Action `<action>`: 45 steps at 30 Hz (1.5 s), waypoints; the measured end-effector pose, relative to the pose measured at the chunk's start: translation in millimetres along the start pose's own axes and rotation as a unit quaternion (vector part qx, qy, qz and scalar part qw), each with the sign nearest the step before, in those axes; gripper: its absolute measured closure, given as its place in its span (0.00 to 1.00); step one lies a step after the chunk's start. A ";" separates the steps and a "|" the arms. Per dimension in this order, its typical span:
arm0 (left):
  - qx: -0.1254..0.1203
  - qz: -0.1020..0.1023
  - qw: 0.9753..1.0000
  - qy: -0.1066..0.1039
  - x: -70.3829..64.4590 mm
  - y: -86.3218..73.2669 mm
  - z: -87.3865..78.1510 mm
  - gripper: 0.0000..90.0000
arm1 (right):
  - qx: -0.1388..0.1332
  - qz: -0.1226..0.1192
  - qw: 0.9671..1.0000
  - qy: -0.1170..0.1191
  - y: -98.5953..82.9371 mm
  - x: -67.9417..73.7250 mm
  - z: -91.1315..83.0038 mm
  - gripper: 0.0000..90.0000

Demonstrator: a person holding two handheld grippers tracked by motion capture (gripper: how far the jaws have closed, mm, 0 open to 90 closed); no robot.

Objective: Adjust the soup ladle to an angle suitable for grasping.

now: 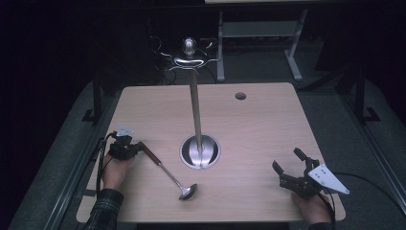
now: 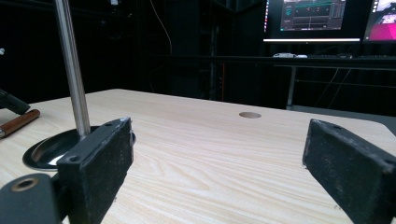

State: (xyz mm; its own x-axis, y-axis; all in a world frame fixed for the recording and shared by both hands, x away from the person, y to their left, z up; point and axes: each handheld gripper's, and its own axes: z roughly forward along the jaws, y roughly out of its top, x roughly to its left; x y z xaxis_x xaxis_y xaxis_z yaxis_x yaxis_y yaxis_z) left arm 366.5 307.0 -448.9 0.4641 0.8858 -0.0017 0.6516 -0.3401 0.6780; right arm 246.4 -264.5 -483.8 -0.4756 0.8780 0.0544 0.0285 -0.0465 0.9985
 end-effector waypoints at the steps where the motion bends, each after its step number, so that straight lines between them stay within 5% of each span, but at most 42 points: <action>1: 0.001 0.001 1.000 -0.001 -0.1 0.2 0.0 1.00 | 0.000 0.000 1.000 0.000 0.0 0.0 0.0 0.09; 32: -0.001 0.034 0.998 -0.044 -35.6 15.1 17.6 1.00 | 0.000 0.000 1.000 0.000 0.0 0.1 0.0 0.09; 45: -0.005 0.070 0.995 -0.072 -67.8 30.3 27.1 1.00 | 0.000 0.000 1.000 0.000 0.0 0.0 0.0 0.09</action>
State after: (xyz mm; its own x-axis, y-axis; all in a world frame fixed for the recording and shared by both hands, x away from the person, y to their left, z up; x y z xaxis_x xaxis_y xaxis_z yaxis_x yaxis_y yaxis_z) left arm 371.0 228.0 -448.2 0.6315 0.7753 -0.0117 0.5691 -0.4532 0.6861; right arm 246.4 -264.5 -483.8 -0.4756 0.8780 0.0547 0.0286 -0.0467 0.9985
